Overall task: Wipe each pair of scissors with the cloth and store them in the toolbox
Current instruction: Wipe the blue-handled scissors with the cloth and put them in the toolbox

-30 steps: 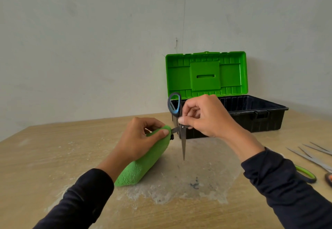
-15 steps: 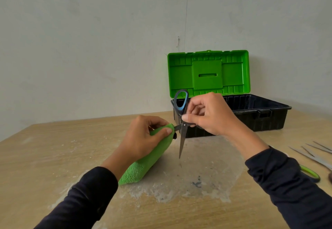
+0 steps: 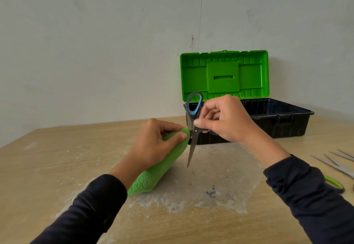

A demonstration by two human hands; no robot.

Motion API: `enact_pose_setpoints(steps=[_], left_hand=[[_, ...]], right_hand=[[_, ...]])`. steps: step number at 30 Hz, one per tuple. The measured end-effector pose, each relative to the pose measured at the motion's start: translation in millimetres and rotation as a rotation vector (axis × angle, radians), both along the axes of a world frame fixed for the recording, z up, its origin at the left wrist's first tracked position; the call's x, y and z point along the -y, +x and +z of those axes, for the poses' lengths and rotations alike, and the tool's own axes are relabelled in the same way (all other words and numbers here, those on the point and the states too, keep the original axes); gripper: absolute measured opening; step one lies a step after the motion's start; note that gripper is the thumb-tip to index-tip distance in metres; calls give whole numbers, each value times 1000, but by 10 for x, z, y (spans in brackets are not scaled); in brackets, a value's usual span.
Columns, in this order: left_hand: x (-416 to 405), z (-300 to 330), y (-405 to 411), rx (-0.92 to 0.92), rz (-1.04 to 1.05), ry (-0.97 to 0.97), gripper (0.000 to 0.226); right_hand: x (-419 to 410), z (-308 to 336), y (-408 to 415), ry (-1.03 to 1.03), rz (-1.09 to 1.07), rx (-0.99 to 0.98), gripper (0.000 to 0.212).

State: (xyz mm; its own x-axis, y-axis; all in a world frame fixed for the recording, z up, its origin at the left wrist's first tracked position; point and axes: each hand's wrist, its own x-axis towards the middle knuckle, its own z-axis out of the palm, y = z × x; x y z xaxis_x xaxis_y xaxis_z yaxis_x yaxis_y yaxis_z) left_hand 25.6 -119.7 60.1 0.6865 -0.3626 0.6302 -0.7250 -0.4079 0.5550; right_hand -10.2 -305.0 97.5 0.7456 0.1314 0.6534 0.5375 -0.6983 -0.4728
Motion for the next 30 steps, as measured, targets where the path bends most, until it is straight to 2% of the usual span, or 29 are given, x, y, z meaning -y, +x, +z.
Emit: enact_pose_setpoints(steps=[15,19,24,26,30], left_hand=[[-87,45,35,-5,29,-44,16],[-88,22,25,73,72,-21,15],[-80,-12,40,365,97,65,15],[-74,-45,43,424,105,103,16],[-90,-76,85,411,137,81,15]], right_hand=[[222,68,15,206,-19,-81,15],[266,63,25,263,-64,-209,11],[327,64,51,419,-152,-532,10],[295,60,37,480,-150,-636,10],[292,64,34,511,-126,-624,6]])
